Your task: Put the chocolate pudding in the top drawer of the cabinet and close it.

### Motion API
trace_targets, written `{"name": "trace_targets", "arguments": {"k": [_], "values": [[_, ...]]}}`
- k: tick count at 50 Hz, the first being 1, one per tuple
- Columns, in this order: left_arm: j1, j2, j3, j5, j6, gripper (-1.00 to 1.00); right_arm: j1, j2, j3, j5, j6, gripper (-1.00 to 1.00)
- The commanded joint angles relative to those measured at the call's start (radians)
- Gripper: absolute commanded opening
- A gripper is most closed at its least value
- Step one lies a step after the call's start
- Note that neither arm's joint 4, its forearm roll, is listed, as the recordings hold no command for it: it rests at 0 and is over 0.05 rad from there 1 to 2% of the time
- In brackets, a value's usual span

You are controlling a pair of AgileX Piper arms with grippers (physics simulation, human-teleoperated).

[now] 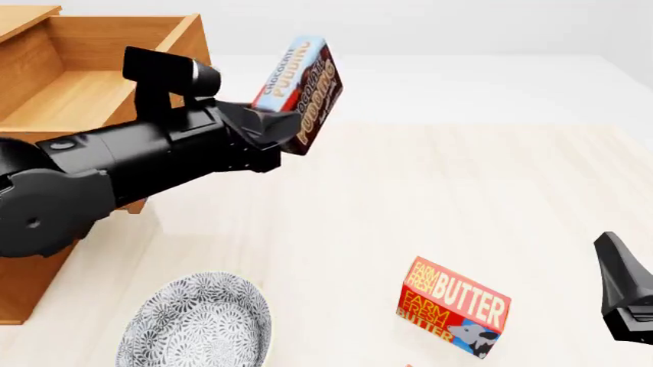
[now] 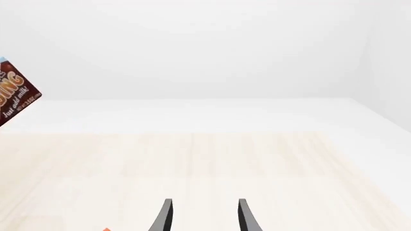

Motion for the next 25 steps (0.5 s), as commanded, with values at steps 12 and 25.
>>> {"name": "trace_targets", "arguments": {"k": [12,25], "values": [[0.042,-0.144,-0.055,0.103,0.075,-1.0,0.0,0.0,0.0,0.0,0.0,1.0],[0.105,-0.239,-0.075,0.167,0.101,-1.0,0.0,0.0,0.0,0.0,0.0,1.0]]}}
